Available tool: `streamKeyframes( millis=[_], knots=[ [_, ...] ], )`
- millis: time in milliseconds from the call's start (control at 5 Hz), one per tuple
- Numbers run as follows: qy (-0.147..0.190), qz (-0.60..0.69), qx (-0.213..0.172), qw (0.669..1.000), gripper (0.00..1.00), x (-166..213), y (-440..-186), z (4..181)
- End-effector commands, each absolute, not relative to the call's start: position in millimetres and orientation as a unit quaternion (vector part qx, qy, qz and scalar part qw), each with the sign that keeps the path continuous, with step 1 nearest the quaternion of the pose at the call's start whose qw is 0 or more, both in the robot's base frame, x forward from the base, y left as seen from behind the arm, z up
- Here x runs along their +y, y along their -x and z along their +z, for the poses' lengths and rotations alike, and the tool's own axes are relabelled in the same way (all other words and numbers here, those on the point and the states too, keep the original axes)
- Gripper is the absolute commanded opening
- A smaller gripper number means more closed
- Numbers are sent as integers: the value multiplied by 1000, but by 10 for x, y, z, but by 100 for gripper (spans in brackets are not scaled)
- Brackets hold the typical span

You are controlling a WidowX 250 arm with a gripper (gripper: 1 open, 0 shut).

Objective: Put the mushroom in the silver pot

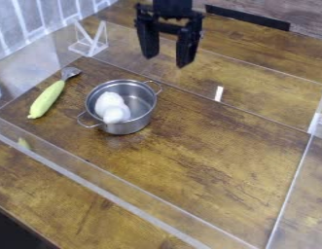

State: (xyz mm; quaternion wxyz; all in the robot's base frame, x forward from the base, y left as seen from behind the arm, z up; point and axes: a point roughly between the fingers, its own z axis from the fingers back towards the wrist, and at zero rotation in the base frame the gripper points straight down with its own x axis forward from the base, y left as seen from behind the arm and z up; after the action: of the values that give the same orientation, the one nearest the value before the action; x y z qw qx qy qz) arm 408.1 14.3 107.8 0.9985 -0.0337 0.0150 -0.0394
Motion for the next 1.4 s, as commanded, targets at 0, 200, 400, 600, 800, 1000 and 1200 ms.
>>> streamKeyframes(
  millis=[0,200,400,600,800,1000,1200],
  knots=[
    [28,-59,-20,998,100,248,-4115,1180],
    [26,-87,-20,996,100,253,-4071,1147],
    [24,-81,-27,996,100,262,-4020,1297],
    [22,-73,-34,997,100,271,-3976,1427],
    [21,-65,-46,997,100,278,-3948,1572],
    [23,-35,-52,998,100,272,-3951,1586],
    [25,-8,-49,998,100,267,-3947,1522]
  ],
)
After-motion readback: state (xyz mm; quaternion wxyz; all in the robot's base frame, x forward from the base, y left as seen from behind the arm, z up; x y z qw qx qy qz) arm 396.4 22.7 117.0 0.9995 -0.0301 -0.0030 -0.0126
